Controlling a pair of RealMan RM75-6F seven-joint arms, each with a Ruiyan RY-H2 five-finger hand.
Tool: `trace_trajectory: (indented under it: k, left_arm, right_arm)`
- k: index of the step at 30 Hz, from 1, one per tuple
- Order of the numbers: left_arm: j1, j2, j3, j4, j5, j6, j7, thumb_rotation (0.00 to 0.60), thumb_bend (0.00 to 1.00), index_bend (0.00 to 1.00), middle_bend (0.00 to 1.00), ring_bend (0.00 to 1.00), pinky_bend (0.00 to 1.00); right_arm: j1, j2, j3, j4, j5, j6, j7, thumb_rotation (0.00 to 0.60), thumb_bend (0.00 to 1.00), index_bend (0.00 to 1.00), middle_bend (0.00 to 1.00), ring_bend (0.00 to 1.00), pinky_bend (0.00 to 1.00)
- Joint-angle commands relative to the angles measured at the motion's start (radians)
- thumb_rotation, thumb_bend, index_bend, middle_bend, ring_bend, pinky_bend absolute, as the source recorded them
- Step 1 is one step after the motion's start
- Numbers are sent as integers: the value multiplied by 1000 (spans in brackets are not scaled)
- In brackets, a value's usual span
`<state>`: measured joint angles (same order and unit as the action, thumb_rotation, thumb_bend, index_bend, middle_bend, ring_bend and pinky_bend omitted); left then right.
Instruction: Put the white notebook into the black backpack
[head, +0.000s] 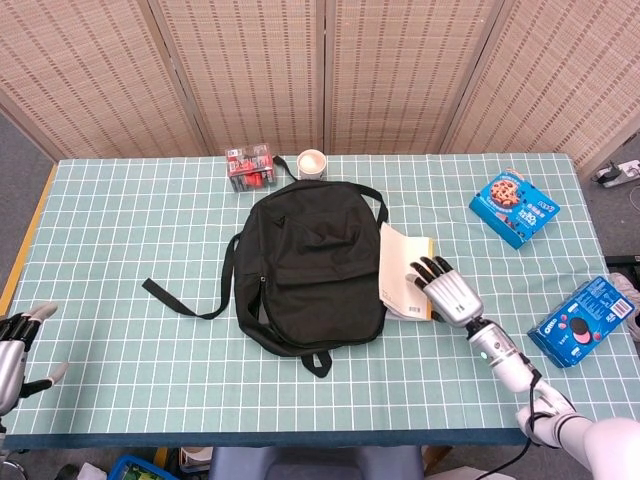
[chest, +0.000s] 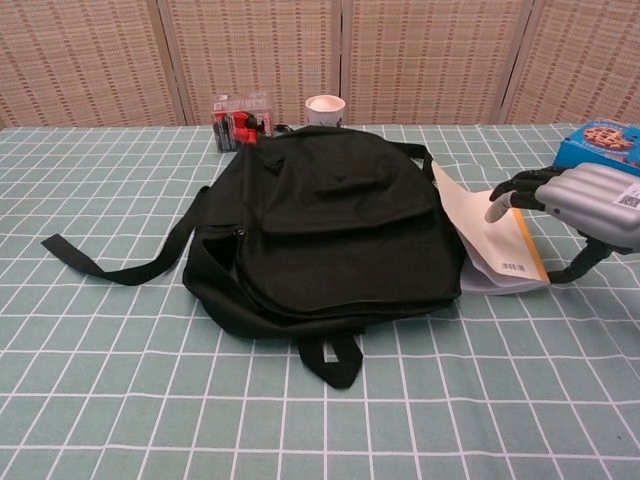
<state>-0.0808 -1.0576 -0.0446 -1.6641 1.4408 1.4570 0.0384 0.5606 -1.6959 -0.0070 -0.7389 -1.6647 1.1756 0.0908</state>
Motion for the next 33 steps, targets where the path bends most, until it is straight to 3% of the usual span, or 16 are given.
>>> trace_trajectory:
  k: [1, 13, 21, 33]
  left_arm:
    - [-1, 0, 0, -1, 1, -1, 1, 600, 231, 193, 167, 161, 150]
    - [1, 3, 1, -4, -3, -4, 4, 600, 230, 193, 167, 161, 150]
    - [1, 6, 1, -9, 0, -2, 2, 600, 230, 193, 167, 161, 150]
    - [1, 2, 2, 3, -4, -7, -9, 600, 231, 193, 167, 161, 150]
  right_arm:
    - [9, -5, 5, -1, 2, 3, 2, 600, 107, 273, 173, 113, 157]
    - [56, -63, 42, 32, 24, 15, 35, 600, 209, 365, 218, 113, 157]
    - [78, -91, 50, 61, 40, -2, 38, 600, 236, 540, 253, 130, 157]
    - [85, -93, 45, 76, 55, -16, 39, 600, 332, 578, 265, 139, 157]
